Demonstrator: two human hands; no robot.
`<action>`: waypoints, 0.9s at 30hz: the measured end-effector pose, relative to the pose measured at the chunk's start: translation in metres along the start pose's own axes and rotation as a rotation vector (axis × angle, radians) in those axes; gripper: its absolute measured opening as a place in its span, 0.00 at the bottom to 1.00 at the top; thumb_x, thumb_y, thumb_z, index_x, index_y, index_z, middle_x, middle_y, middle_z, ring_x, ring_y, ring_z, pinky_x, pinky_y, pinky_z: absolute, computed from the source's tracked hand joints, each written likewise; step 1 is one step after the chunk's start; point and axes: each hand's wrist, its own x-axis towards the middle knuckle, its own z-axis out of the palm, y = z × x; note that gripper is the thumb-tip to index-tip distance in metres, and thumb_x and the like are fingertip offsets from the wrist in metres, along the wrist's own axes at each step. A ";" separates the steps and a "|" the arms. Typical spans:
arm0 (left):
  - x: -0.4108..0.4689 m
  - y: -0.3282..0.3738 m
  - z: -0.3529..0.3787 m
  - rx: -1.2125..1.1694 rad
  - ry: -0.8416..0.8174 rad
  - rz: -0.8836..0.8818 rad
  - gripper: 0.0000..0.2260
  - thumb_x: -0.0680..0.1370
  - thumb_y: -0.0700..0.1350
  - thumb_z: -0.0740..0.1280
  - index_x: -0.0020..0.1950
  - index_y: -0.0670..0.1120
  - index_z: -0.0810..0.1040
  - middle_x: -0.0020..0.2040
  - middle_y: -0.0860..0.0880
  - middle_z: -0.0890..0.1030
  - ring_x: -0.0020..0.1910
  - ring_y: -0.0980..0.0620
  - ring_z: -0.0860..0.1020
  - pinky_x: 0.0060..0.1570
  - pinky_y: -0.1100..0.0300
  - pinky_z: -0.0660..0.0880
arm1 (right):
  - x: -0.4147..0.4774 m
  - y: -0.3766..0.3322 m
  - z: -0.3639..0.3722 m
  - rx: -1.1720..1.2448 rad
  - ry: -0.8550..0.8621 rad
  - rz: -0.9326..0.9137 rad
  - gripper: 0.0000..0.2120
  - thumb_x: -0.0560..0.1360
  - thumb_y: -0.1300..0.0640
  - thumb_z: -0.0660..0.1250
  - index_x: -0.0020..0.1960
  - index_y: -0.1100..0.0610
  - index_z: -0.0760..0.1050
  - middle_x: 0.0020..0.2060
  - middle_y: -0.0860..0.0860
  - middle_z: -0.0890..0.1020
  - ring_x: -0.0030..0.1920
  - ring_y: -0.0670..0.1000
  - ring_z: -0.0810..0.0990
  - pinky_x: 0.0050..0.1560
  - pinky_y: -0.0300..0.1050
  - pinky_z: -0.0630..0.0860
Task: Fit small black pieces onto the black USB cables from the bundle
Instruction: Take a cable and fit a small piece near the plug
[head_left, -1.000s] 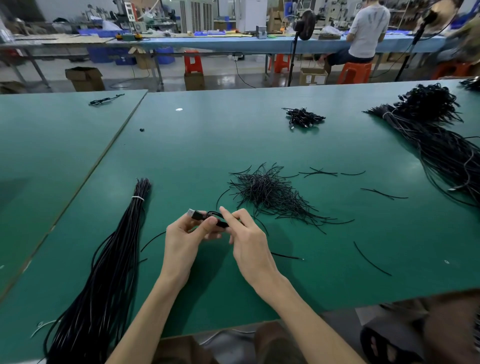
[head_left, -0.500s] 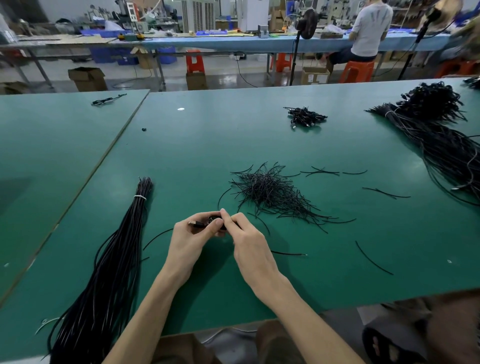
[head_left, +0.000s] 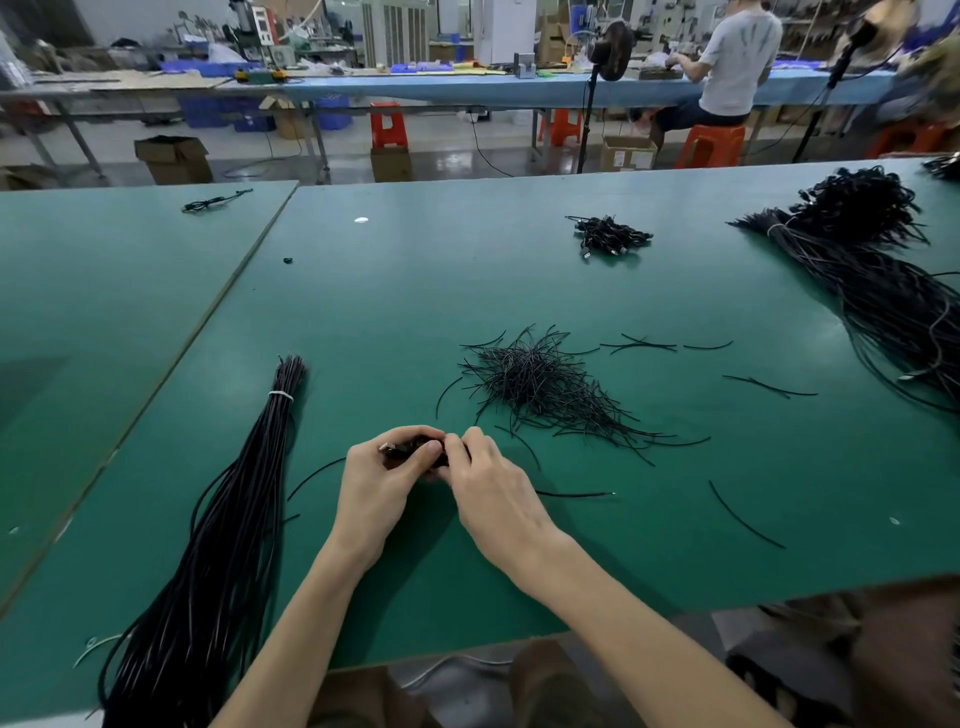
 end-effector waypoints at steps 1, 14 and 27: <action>0.000 0.000 0.001 -0.006 -0.003 -0.011 0.09 0.79 0.37 0.72 0.50 0.50 0.88 0.47 0.46 0.88 0.47 0.47 0.86 0.51 0.58 0.82 | 0.002 0.003 -0.001 -0.034 -0.006 -0.024 0.14 0.87 0.56 0.55 0.67 0.63 0.69 0.54 0.57 0.73 0.52 0.55 0.76 0.41 0.46 0.74; -0.003 0.004 0.006 0.075 -0.100 -0.004 0.08 0.77 0.40 0.75 0.52 0.53 0.87 0.47 0.49 0.88 0.45 0.53 0.84 0.40 0.65 0.77 | -0.005 0.022 -0.001 0.038 0.061 -0.013 0.08 0.86 0.61 0.57 0.60 0.62 0.73 0.49 0.54 0.71 0.43 0.52 0.71 0.36 0.46 0.67; -0.005 0.002 0.005 0.144 -0.091 0.000 0.10 0.75 0.38 0.77 0.53 0.51 0.87 0.44 0.50 0.88 0.42 0.51 0.86 0.46 0.66 0.80 | -0.010 0.025 -0.001 0.081 0.092 -0.021 0.08 0.80 0.68 0.67 0.58 0.61 0.76 0.46 0.51 0.70 0.46 0.51 0.74 0.35 0.47 0.76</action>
